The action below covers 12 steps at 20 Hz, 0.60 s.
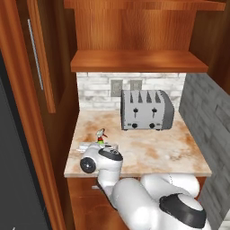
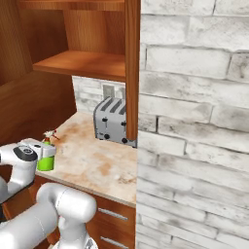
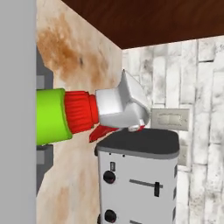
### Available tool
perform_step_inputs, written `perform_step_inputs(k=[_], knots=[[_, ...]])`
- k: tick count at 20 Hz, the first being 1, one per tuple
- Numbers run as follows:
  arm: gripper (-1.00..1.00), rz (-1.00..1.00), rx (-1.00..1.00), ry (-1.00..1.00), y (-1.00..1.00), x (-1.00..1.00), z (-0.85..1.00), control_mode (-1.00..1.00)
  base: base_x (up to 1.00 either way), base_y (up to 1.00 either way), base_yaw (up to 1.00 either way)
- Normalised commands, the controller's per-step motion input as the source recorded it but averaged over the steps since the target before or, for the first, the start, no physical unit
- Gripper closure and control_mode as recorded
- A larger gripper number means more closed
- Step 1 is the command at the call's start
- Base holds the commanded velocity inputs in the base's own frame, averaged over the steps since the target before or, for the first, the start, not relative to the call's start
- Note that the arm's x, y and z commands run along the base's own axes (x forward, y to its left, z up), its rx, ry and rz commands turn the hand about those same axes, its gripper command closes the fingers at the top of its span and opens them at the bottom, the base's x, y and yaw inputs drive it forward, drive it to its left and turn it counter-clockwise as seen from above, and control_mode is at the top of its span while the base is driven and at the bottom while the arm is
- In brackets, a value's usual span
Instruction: Move the cutting board and knife to the sink. Then move spray from the cabinet to the counter.
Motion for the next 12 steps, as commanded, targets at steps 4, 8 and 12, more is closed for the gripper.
perform_step_inputs(k=[4, 8, 12], knots=[[1.0, -0.01, 0.0, -0.08, -0.05, -0.24, -0.3, -1.0, 0.0, 0.0, 0.0], [1.0, 0.0, 0.05, -0.28, 0.0, -0.25, -0.22, -1.0, 0.0, 0.0, 0.0], [1.0, 0.0, 0.09, -0.29, -0.02, -0.18, -0.21, -1.0, 0.0, 0.0, 0.0]])
